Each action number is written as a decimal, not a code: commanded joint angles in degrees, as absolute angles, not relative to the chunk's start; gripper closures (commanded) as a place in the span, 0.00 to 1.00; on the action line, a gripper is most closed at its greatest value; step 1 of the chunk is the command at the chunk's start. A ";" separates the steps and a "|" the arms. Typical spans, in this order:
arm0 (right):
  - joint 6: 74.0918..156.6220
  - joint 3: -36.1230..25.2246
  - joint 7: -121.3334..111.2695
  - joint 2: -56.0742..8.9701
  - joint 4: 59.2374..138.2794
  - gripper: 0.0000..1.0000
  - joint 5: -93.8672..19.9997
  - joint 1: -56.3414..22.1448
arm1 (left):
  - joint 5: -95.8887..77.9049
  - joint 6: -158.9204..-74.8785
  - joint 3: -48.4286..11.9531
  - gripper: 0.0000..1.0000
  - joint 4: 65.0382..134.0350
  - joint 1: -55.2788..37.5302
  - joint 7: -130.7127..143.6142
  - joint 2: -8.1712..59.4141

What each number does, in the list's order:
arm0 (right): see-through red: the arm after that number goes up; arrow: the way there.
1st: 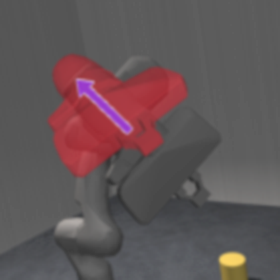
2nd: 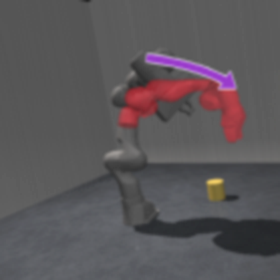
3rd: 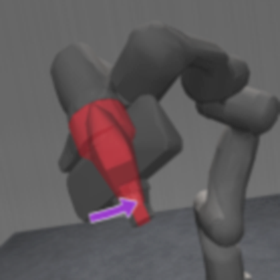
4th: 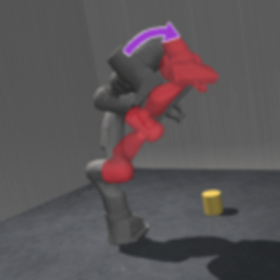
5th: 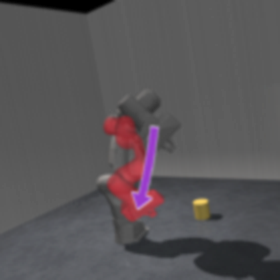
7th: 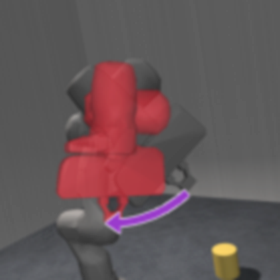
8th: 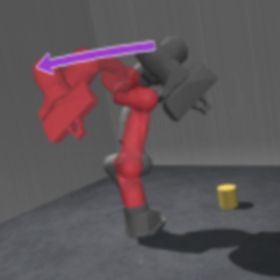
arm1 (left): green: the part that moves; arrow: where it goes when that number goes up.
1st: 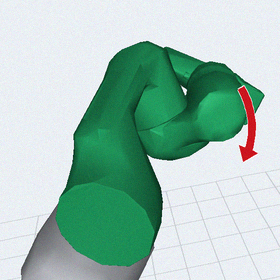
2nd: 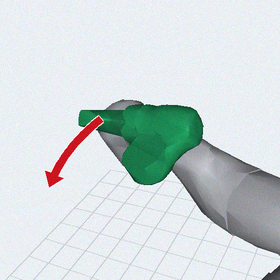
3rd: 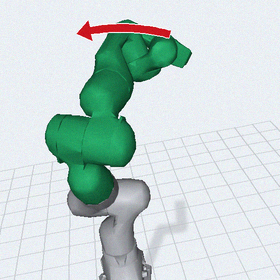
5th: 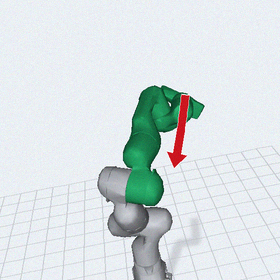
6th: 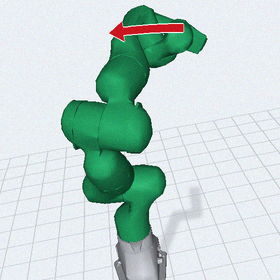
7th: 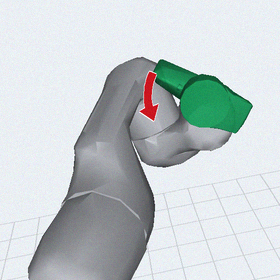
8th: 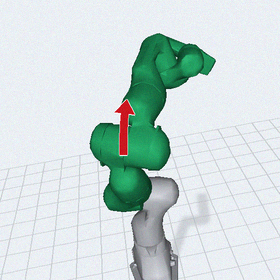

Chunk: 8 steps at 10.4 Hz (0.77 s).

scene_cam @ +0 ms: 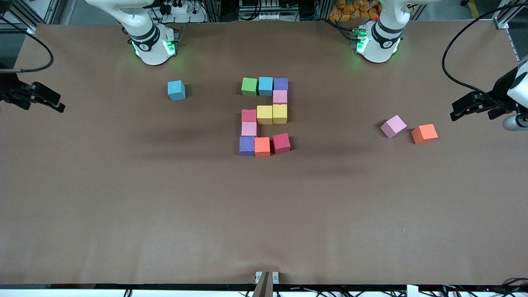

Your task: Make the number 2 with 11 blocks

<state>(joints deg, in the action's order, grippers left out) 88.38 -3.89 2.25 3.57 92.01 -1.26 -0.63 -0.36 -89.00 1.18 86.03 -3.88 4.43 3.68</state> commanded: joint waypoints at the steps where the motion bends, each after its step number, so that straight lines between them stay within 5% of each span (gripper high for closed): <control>1: 84.39 -3.69 0.53 3.87 87.55 0.00 -0.35 -0.44 | -1.32 -88.42 1.76 0.00 87.10 -4.92 2.38 2.37; 8: 84.29 -3.78 -0.70 3.25 86.04 0.00 0.44 -0.44 | 0.53 -87.19 0.00 0.00 87.01 -4.83 3.43 2.46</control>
